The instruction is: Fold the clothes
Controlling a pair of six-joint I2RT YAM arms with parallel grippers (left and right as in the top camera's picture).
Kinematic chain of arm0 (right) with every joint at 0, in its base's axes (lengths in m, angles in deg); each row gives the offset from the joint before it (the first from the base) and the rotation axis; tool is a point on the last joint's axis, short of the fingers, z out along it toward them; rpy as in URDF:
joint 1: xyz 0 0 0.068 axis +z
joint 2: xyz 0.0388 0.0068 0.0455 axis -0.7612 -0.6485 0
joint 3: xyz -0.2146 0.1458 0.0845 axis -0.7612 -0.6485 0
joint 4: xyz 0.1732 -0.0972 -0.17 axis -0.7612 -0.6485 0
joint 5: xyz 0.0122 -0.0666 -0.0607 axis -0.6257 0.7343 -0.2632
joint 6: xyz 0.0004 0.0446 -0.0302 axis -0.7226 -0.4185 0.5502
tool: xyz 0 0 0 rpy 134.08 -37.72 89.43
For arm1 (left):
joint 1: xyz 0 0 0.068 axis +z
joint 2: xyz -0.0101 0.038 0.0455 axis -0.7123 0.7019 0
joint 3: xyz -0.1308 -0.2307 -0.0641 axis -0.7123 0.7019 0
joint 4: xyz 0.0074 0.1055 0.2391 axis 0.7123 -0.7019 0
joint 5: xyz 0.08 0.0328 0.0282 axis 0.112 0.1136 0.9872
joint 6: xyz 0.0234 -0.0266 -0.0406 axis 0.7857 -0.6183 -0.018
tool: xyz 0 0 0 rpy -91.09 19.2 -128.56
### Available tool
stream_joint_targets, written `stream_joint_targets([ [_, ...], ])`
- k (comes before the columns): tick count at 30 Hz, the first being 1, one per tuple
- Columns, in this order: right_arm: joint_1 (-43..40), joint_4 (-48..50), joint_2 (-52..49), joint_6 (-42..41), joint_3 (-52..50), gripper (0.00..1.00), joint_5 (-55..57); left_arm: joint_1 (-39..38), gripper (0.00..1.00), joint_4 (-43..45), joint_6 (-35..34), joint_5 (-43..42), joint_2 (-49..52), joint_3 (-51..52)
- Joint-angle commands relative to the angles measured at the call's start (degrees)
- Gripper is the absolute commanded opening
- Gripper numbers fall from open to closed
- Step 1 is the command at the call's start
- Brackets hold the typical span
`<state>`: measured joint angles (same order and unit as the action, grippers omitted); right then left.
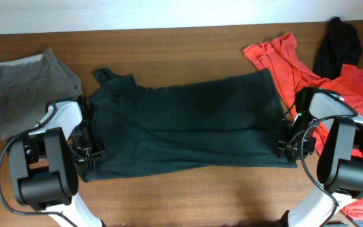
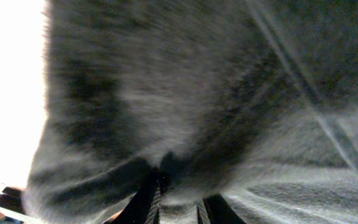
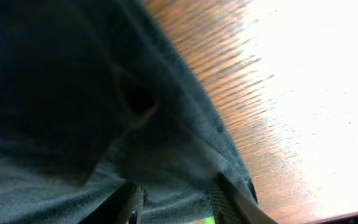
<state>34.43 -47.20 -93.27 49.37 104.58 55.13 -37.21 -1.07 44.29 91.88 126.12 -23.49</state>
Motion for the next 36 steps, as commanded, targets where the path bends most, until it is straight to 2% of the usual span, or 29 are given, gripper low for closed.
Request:
stream_joint_targets([
  [1, -1.0, 1.2, -1.8, -0.4, -1.3, 0.42, 2.1, 0.5, 0.21, 0.7, -1.2, 2.6, -5.7, 0.4],
  [6, -0.5, 1.7, -0.1, -0.4, -1.2, 0.46, 1.8, 0.5, 0.4, 1.8, -1.0, 0.4, -11.8, 0.4],
  [9, -0.5, 1.6, 3.2, -0.4, -0.9, 0.47, 1.7, 0.5, 0.43, 2.6, -0.4, -0.4, -15.1, 0.4],
  [14, -0.5, 1.3, 12.1, 0.5, 2.0, 0.5, -1.2, 0.5, 0.47, 6.6, 3.6, -6.7, -21.6, 0.4],
  [18, -0.5, 2.2, 17.5, 0.9, 5.0, 0.55, -3.4, 0.5, 0.59, 10.8, 7.3, -9.2, -24.2, 0.4],
  [19, -0.5, 2.8, 18.6, 1.3, 5.8, 0.59, -4.4, 0.5, 0.63, 12.1, 8.3, -10.0, -24.5, 0.3],
  [22, -0.5, 5.2, 20.9, 5.7, 7.5, 0.66, -9.4, 0.5, 0.68, 17.4, 9.9, -12.2, -24.4, -0.2],
  [24, -0.5, 6.3, 21.5, 7.6, 7.9, 0.68, -12.0, 0.5, 0.67, 22.0, 12.5, -15.9, -24.4, -0.6],
  [29, 0.5, 6.4, 21.4, 8.9, 8.0, 0.69, -12.8, 0.5, 0.68, 25.9, 13.3, -17.5, -19.8, -5.2],
  [34, 1.4, 6.5, 21.4, 10.2, 8.0, 0.69, -12.8, 0.4, 0.76, 30.9, 15.4, -19.8, -11.2, -10.1],
  [36, 1.4, 6.5, 21.4, 10.2, 8.0, 0.69, -12.8, 0.4, 0.76, 33.5, 15.3, -19.8, -7.9, -11.4],
])
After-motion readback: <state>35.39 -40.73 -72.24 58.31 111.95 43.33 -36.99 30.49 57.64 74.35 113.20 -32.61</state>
